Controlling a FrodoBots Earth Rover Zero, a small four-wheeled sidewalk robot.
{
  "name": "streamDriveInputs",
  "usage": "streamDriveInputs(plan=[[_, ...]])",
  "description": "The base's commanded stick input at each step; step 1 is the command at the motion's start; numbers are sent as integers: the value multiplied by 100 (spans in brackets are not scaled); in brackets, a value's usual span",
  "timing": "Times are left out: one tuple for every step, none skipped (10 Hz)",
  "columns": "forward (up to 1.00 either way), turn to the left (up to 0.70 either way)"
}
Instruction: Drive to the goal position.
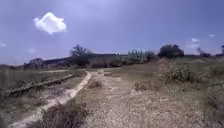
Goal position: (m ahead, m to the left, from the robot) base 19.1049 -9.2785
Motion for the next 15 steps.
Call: streamDriveInputs(plan=[[70,0],[70,0],[70,0],[70,0],[60,0],[28,0],[2,0],[15,0],[29,0],[43,0],[57,0],[70,0],[70,-16],[70,-25],[70,-19]])
